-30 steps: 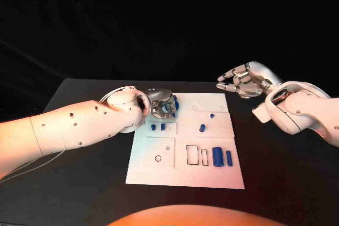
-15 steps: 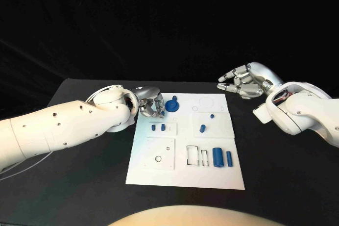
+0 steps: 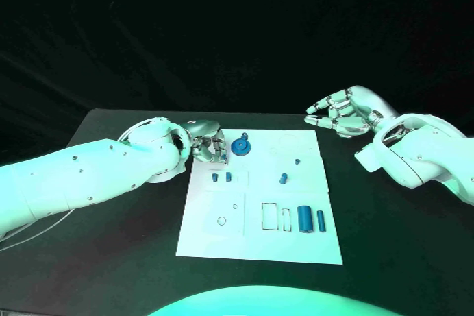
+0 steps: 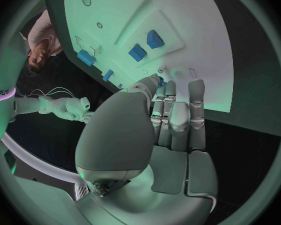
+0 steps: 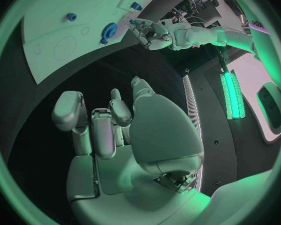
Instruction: Assemble the parts on the task board
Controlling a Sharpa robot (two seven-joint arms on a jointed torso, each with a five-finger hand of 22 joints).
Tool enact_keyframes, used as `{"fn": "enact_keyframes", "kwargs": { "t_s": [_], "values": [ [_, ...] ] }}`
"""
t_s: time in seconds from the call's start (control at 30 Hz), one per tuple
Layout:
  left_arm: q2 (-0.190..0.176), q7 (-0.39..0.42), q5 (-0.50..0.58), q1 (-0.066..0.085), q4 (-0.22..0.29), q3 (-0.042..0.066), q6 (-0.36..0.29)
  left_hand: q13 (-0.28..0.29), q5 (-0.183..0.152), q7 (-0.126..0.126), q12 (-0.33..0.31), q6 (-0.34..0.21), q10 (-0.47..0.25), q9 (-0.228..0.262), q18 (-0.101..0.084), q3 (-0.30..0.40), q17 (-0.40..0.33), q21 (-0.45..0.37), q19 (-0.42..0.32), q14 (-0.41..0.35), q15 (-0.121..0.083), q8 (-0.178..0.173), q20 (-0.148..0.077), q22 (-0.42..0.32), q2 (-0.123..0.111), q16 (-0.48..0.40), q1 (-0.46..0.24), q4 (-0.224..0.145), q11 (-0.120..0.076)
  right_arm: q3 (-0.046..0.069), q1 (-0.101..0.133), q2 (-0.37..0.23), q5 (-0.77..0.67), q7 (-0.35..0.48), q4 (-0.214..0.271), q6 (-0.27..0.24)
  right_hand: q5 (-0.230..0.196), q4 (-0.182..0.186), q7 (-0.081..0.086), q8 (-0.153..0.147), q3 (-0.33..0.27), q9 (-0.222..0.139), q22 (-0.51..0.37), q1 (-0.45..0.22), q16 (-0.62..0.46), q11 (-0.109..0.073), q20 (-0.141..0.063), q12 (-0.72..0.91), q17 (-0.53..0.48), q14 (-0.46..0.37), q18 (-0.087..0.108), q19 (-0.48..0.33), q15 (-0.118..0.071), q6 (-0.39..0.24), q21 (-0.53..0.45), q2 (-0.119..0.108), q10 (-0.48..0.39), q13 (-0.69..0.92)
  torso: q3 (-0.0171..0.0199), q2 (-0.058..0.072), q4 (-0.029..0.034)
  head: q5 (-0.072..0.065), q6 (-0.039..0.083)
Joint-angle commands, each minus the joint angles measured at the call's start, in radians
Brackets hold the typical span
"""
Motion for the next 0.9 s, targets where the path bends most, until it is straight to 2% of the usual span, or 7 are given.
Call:
{"fn": "enact_keyframes", "kwargs": {
  "t_s": [0.03,0.3,0.9],
  "values": [
    [0.002,-0.001,0.01,0.0,-0.002,0.0,0.026,0.001,-0.001,0.0,-0.006,0.009,0.009,0.001,-0.001,-0.003,-0.001,0.005,0.007,0.005,-0.002,-0.005,0.002,-0.001,-0.001,0.005,-0.01,0.004,0.0,0.0,0.0,0.0,-0.006,0.007,0.001,0.001,0.006,-0.007,-0.002,0.006,-0.001,-0.001,-0.001,0.003,-0.004,-0.003,-0.005,0.0,0.028,0.05,0.02,-0.002,-0.008,-0.002,-0.004,0.01,0.002,0.001,0.001,0.0,0.0002,0.002,-0.001],
    [0.009,-0.002,0.014,-0.001,-0.012,-0.001,0.035,0.001,-0.001,0.0,-0.007,0.009,0.009,0.001,-0.001,-0.003,-0.002,0.005,0.008,0.005,-0.002,-0.005,0.002,-0.001,-0.001,0.005,-0.01,0.004,0.0,0.0,0.0,0.0,-0.006,0.007,0.002,0.001,0.006,-0.007,-0.002,0.006,-0.001,-0.001,-0.001,0.003,-0.004,-0.003,-0.005,0.0,0.028,0.05,0.02,-0.002,-0.008,-0.002,-0.004,0.01,0.002,0.001,-0.0002,0.0,-0.0002,0.002,-0.003],
    [0.032,-0.005,0.013,-0.007,-0.036,-0.006,0.053,0.001,-0.001,-0.001,-0.008,0.01,0.01,0.001,-0.001,-0.002,-0.003,0.004,0.006,0.005,-0.002,-0.006,0.001,-0.003,0.0,0.005,-0.009,0.004,-0.001,0.0,0.0,-0.001,-0.006,0.007,0.005,0.001,0.006,-0.007,-0.002,0.006,-0.001,-0.001,-0.001,0.003,-0.004,-0.003,-0.005,0.0,0.028,0.05,0.02,-0.002,-0.008,-0.002,-0.004,0.01,0.002,0.001,0.0003,0.0,-0.0007,-0.001,-0.006]
  ]
}}
